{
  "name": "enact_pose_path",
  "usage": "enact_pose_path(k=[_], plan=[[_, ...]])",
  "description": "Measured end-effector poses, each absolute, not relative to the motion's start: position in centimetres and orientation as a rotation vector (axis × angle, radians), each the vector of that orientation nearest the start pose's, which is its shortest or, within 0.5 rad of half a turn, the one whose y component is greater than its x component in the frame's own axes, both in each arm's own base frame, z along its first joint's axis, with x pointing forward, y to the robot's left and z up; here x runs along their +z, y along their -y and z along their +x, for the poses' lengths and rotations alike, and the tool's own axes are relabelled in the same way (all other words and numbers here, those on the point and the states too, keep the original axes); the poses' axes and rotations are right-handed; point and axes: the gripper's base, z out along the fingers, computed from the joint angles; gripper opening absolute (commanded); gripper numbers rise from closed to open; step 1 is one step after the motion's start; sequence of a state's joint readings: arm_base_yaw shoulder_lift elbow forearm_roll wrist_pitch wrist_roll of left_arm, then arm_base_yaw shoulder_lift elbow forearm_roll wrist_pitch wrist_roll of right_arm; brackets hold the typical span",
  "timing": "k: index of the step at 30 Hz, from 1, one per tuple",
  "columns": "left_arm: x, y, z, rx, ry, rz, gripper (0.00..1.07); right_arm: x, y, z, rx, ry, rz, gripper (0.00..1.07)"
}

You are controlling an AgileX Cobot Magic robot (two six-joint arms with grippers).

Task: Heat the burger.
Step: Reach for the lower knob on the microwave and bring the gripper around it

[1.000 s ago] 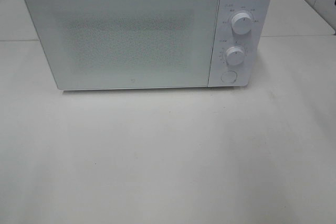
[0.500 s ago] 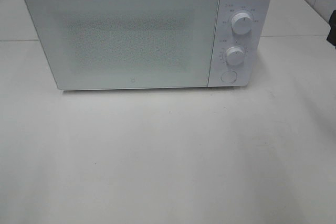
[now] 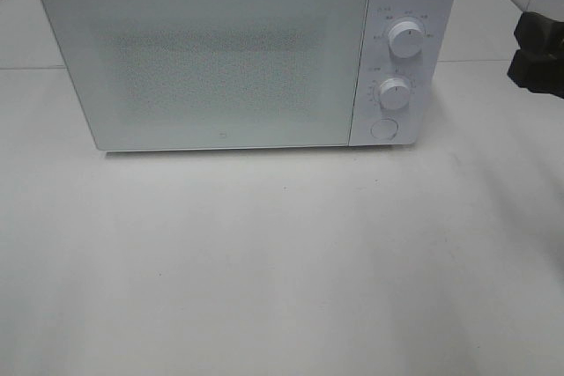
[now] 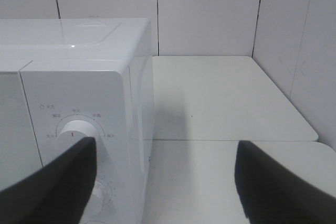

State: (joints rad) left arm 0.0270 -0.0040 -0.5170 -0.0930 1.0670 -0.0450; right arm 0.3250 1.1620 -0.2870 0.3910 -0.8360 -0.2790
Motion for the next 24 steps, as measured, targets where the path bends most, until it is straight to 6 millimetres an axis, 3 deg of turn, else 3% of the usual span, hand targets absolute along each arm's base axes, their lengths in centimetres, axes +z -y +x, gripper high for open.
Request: enact_pose_path(k=[15,24], plan=[[28.2,0.8,-0.8,-0.122,-2.027,-0.068,1.01,18.5,-8.4,21.1,-0.021,-1.641,-0.01,0.72],[28.2,0.8,-0.8,-0.122,-2.027,-0.068,1.01,16.9,-11.2,22.4,-0.033,-1.648,-0.061,0.72]])
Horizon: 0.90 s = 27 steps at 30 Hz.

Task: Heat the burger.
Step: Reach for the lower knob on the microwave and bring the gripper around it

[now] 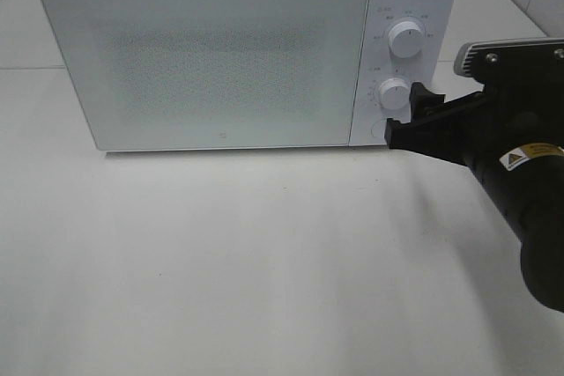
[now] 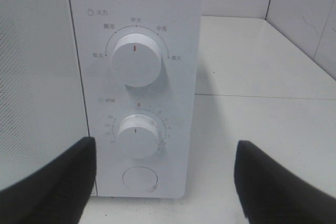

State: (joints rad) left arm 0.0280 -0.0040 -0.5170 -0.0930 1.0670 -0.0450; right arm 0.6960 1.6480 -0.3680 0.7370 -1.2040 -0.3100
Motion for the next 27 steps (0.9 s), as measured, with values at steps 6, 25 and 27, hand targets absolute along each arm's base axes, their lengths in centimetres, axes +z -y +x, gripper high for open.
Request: enact_pose_path(k=[6,25,27], plan=[[28.2,0.8,-0.8,-0.122,-2.027,-0.068,1.01,15.8,-12.3,23.1,-0.043,-1.675,-0.091,0.72],[28.2,0.8,-0.8,-0.122,-2.027,-0.068,1.01,12.7,-15.2,26.4,-0.087,-1.708,-0.135,0.72],[28.2,0.8,-0.8,-0.122,-2.027,-0.068,1.01,12.5,-15.5,26.7,-0.091,-1.707,-0.139,0.72]])
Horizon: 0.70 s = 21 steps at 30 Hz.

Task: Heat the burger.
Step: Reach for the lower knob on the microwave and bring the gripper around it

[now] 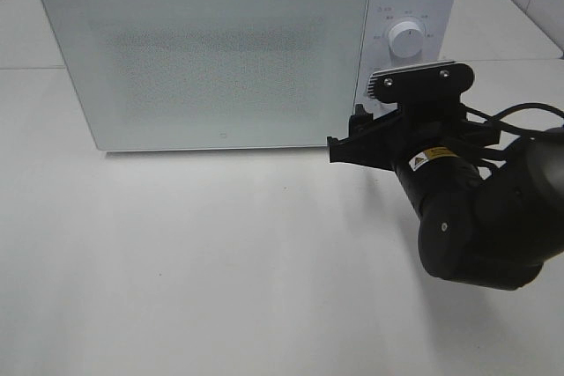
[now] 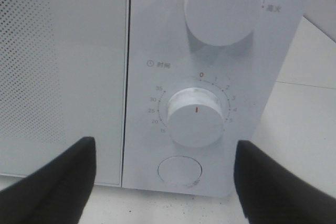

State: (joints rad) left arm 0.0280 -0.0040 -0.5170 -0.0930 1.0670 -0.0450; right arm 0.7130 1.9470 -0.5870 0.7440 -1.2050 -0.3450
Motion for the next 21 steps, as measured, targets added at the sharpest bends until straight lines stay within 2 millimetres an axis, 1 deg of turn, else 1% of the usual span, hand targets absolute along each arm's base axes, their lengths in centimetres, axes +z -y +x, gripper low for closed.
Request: enact_pose_path(k=[7,8,13,21], plan=[[28.2,0.8,-0.8,-0.122,-2.027,-0.068,1.01,12.1,-16.0,27.7,-0.107,-1.703,-0.144,0.72],[28.2,0.8,-0.8,-0.122,-2.027,-0.068,1.01,12.1,-15.8,28.1,-0.114,-1.698,-0.134,0.72],[28.2,0.8,-0.8,-0.122,-2.027,-0.068,1.01,12.5,-15.5,29.0,-0.124,-1.681,-0.105,0.72],[28.2,0.8,-0.8,-0.122,-2.027,-0.068,1.01,12.8,-15.1,30.1,-0.134,-1.662,-0.074,0.72]])
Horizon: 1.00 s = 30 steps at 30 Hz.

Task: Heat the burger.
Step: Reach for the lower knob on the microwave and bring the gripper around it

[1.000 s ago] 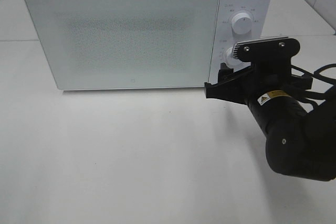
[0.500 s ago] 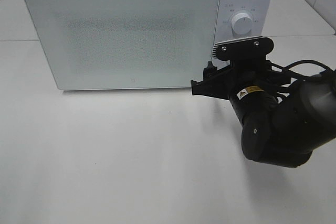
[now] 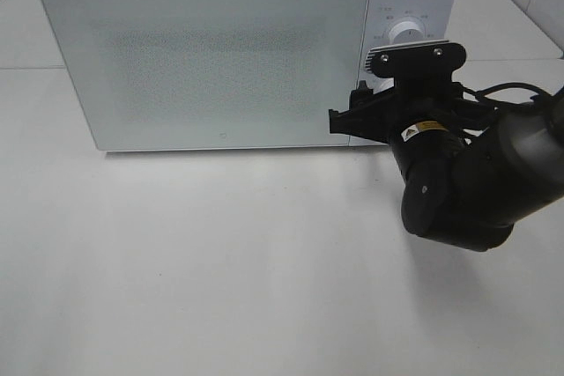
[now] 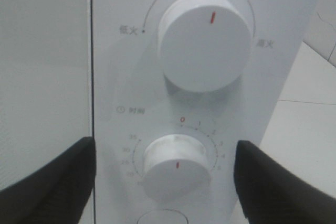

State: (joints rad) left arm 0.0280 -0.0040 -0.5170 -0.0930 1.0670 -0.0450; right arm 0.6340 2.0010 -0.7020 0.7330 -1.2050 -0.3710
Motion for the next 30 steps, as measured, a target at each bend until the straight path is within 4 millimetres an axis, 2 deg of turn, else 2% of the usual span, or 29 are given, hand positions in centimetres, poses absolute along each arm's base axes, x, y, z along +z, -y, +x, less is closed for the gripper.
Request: enact_pose_path(k=[12,30], plan=[[28.2,0.8,-0.8,-0.122,-2.027,-0.068,1.01,11.9,-15.3,31.6,-0.146,-1.66,-0.067,0.72],[28.2,0.8,-0.8,-0.122,-2.027,-0.068,1.01,11.3,-15.4,31.6,-0.152,-1.672,-0.078,0.7]])
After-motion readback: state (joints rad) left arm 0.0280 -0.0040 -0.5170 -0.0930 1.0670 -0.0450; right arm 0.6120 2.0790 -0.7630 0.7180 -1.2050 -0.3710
